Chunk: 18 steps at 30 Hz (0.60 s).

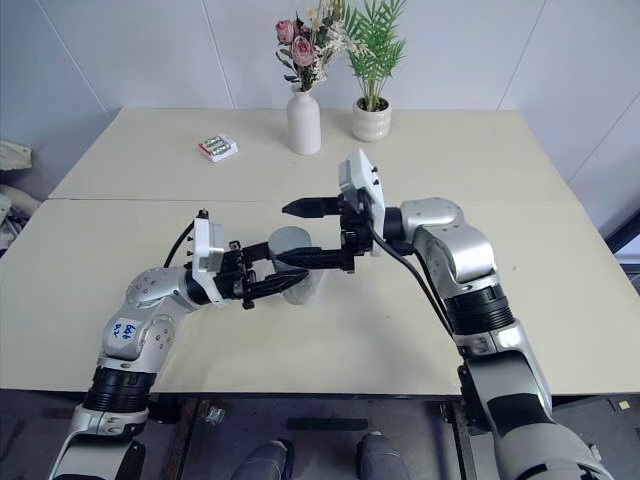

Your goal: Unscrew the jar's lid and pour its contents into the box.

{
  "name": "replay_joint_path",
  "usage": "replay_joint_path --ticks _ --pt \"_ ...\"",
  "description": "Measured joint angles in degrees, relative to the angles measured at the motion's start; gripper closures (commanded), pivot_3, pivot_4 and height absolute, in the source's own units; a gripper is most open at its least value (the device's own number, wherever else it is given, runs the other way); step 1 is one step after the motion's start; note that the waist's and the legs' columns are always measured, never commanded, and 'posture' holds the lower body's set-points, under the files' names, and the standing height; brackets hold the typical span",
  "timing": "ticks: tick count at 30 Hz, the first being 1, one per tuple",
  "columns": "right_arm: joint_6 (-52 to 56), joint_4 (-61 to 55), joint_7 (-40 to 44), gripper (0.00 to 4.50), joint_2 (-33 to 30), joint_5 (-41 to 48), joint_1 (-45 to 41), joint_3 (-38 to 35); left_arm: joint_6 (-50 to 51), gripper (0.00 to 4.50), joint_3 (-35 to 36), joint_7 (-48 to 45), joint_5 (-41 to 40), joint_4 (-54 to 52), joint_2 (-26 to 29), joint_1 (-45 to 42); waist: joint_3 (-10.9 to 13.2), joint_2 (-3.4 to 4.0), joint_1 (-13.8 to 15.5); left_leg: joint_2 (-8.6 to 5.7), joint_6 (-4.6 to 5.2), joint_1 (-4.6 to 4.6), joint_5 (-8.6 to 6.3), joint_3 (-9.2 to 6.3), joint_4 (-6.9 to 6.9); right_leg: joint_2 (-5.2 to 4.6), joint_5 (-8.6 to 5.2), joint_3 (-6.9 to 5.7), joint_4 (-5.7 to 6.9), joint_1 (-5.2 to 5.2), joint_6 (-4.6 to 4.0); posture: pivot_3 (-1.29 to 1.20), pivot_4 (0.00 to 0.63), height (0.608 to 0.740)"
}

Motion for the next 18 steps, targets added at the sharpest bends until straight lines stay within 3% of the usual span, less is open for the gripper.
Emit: replay_joint_path --ticks 9,18 --pt "-0.7 3.8 0.7 0.02 -5.4 -1.0 0.0 -2.8 -0.3 2.23 0.0 -0.2 0.2 0.1 0.0 0.9 0.0 0.00 0.2 -0.04 0.00 -0.01 0.00 0.01 0.01 -0.04 0.00 0.00 -0.03 0.02 0.00 0.00 0.150 0.740" --pt "0.4 7.2 1.6 0.02 -6.5 -0.9 0.2 -4.9 -0.8 2.23 -0.3 -0.2 0.1 -0.2 -0.4 0.9 0.0 0.00 0.0 0.01 0.00 0.00 0.00 0.07 0.01 0.02 0.00 0.07 -0.01 0.00 0.00 0.00 0.150 0.740"
